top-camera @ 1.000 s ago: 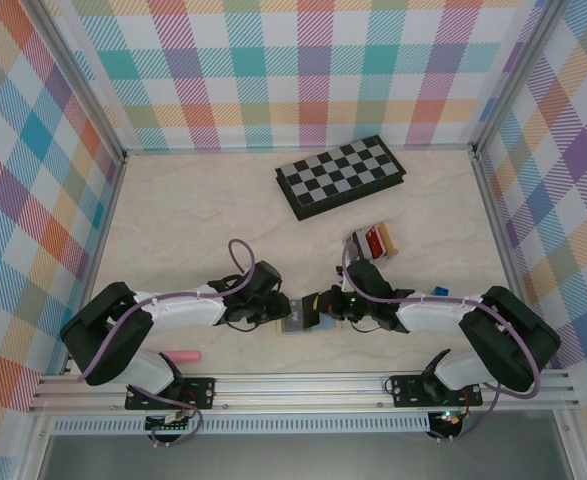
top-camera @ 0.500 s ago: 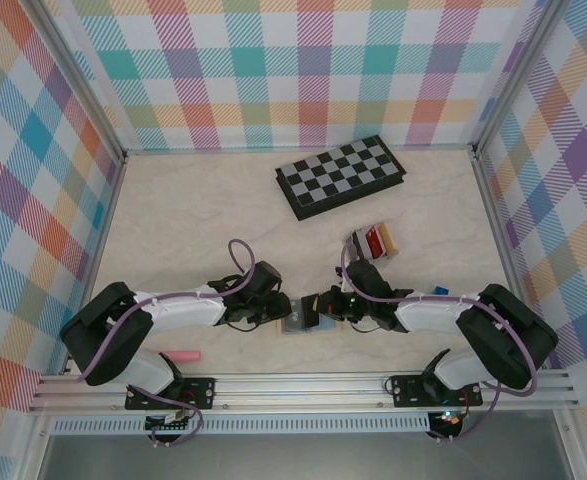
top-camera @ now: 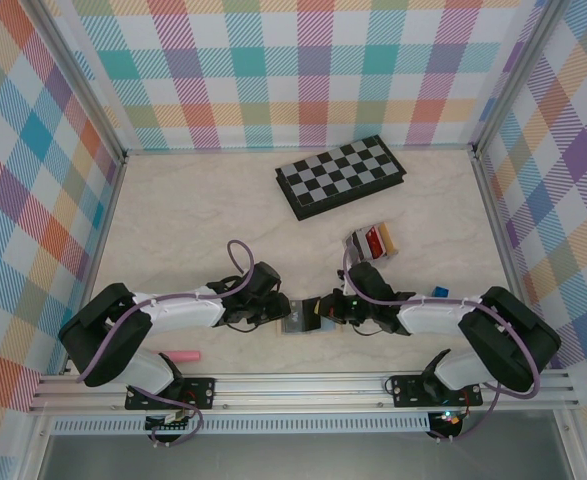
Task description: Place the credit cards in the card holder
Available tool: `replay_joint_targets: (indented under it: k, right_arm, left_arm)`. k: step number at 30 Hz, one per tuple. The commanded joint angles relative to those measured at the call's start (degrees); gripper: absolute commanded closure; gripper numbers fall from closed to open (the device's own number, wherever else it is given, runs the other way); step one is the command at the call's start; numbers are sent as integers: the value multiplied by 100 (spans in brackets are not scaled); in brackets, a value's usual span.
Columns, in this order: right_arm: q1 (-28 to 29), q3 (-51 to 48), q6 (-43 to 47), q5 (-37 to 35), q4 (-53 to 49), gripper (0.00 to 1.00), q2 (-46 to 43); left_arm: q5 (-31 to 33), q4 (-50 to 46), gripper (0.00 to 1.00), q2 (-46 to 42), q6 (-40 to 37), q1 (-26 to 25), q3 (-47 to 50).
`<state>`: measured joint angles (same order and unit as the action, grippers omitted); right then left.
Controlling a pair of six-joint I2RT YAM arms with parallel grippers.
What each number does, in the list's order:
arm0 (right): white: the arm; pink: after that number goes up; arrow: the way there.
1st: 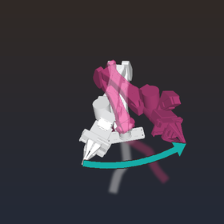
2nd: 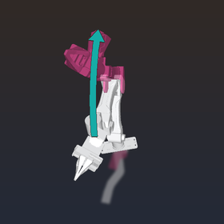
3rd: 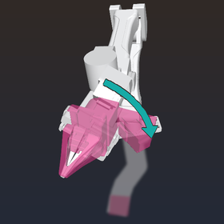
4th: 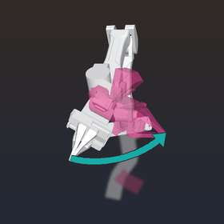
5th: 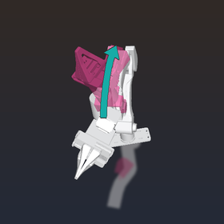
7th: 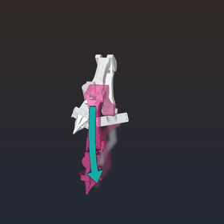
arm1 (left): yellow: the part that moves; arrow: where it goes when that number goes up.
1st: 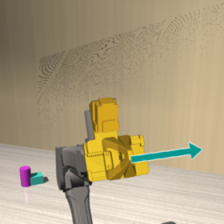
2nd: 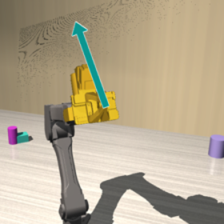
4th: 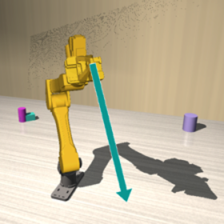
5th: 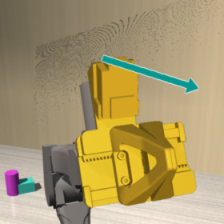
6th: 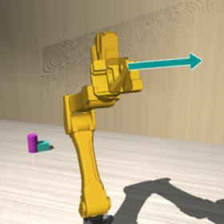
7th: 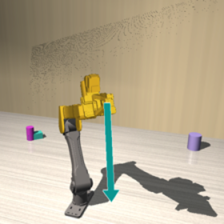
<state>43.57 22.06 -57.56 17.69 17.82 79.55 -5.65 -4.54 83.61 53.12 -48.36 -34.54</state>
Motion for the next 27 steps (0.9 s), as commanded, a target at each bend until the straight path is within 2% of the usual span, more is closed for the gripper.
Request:
replay_joint_targets:
  k: [1, 16, 27]
  right_arm:
    - [55, -135, -80, 175, -95, 97, 44]
    - [103, 336, -151, 428, 379, 96, 789]
    - [450, 1062, -116, 434, 21, 89, 1344]
  left_arm:
    - [-184, 315, 67, 168, 75, -139, 132]
    - [-216, 362, 58, 69, 93, -139, 161]
    - [-200, 358, 57, 48, 102, -139, 168]
